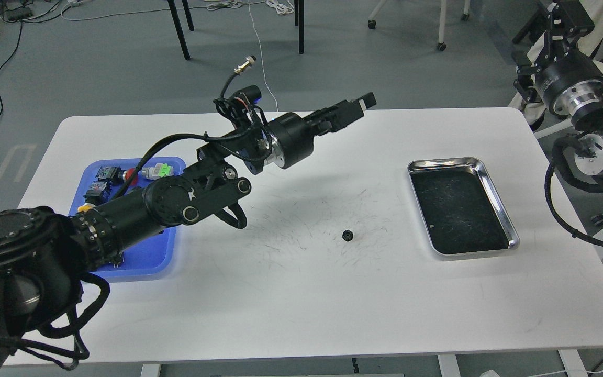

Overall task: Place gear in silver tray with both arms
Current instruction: 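Retract the left arm back beside the blue tray, then move the right gripper down to the black gear on the table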

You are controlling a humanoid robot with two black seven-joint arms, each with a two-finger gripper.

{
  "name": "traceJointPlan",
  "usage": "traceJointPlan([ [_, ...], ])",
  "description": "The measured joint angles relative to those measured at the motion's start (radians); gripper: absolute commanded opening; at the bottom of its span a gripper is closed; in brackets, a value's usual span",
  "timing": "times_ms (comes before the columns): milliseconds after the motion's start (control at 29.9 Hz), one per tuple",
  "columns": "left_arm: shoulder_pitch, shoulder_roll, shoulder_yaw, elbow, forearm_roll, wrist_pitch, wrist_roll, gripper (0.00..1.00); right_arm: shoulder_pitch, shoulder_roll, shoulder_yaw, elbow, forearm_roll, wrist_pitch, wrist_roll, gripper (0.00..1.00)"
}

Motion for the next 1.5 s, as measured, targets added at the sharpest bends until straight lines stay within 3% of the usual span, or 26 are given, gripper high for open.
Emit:
traceJointPlan([
  [167,-0.039,0.094,-0.121,0.054,-0.103,-0.093,0.0,0.91,0.002,-0.04,-0.001,0.052,-0.053,0.002,-0.002,0.99],
  [435,-0.087,0.188,-0.134,0.206,-0.325,-0.18,0.006,0.98,0.141,-0.096,-0.188,0.128,-0.217,0.034,0.008,0.99],
  [669,-0.073,0.233,-0.134,0.257,-0.462,-0.2,0.114,0.98,0.392,-0.086,-0.563,0.168,-0.297,0.098,0.014,0.98],
  [1036,-0.029,0.323,-0.135,0.26,-0.698,-0.233,0.218,0.97,0.575,0.022,-0.804,0.241,-0.55,0.125,0.014,0.98],
  [1137,-0.014,0.344,-0.137,0.258,-0.727,-0.24,0.223,0.96,0.614,0.072,-0.879,0.249,-0.647,0.136,0.027,0.98],
  [1337,0.008,0.387,-0.138,0.255,-0.771,-0.255,0.226,0.96,0.694,0.186,-1.023,0.249,-0.771,0.141,0.112,0.98],
  [1504,0.021,0.411,-0.139,0.255,-0.849,-0.274,0.226,0.96,0.709,0.261,-1.08,0.243,-0.837,0.141,0.127,0.98],
])
